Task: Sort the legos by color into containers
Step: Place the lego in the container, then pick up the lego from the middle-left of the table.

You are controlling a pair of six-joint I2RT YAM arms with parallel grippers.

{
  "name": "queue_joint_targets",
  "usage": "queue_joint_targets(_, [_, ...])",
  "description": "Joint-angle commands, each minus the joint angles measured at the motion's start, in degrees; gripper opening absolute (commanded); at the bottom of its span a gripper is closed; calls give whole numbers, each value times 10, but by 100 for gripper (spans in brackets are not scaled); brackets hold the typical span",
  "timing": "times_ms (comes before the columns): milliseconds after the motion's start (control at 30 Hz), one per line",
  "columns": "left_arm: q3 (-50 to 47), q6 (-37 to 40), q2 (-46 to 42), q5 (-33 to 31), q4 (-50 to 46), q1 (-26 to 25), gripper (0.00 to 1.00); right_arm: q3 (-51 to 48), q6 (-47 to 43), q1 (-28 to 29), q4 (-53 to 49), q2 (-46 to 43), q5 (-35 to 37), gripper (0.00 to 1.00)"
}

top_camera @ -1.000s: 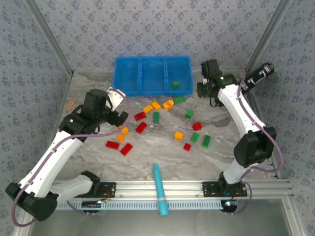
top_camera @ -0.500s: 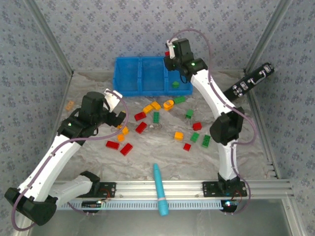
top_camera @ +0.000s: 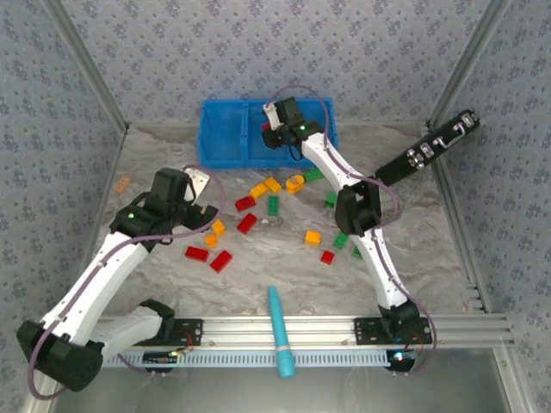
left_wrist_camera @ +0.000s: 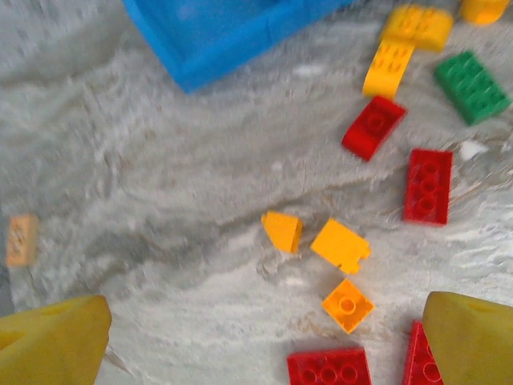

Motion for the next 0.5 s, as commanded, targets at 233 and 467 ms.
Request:
queue_joint_targets(233, [-32,-213,116,-4,16,52,100,30,-24,-5,-9,-5,-68,49])
queue_joint_targets(467, [-37,-276,187,21,68,95,99,-25,-34,-9,10,-60,-106,56])
